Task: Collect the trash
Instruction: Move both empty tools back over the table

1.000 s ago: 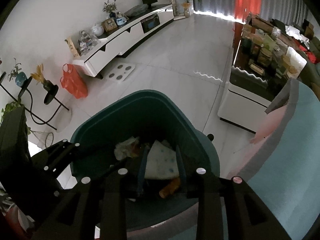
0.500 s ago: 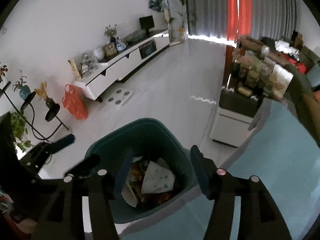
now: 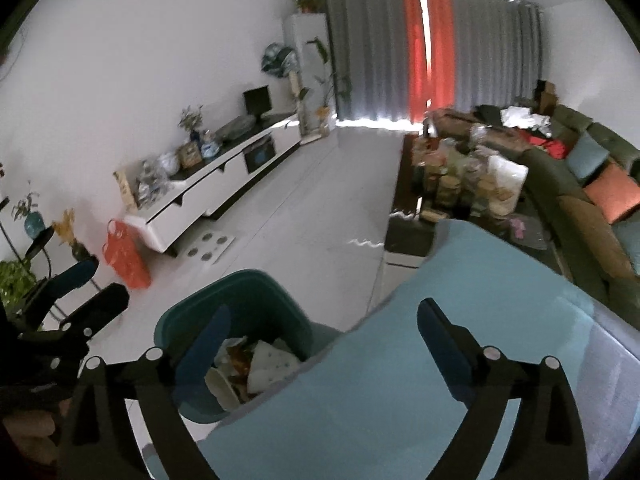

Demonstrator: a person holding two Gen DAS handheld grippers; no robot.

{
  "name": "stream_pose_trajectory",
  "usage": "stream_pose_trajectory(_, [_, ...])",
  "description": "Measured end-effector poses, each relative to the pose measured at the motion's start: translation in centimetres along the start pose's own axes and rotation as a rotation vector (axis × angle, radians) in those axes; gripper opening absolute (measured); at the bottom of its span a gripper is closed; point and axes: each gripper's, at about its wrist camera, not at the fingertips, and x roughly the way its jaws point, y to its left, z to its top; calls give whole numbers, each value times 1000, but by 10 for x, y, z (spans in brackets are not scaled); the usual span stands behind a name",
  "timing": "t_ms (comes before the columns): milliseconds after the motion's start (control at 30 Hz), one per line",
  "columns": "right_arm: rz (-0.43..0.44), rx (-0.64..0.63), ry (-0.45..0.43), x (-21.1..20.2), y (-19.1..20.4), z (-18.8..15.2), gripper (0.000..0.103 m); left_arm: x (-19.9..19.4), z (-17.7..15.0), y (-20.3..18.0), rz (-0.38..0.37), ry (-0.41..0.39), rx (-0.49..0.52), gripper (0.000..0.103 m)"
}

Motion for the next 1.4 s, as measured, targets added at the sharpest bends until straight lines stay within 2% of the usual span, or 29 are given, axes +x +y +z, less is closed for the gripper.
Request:
stream_pose_trajectory(67, [-13,15,-26,-11,-8,-3,96,-7,4,-10,-11,-12,13,97])
stream_pose_trajectory(467, [-149,63,-150,-78,-55,-33,96,-56,9,-90,-116,-92,97,97])
stream_pose_trajectory(633, [-202,101,-178,-105,-75,-48,96,-65,2,-126,-170,-88,138,98])
stream_pose_trajectory(1067, [-383,192,-228,-163,-115,-101,96,-98,-32,-217,-344,-72,249,97])
stream_pose_trajectory(1400, [-497,284,-274,-217,-123,-154,96,-116,-61,-257,-430,-64,298,98])
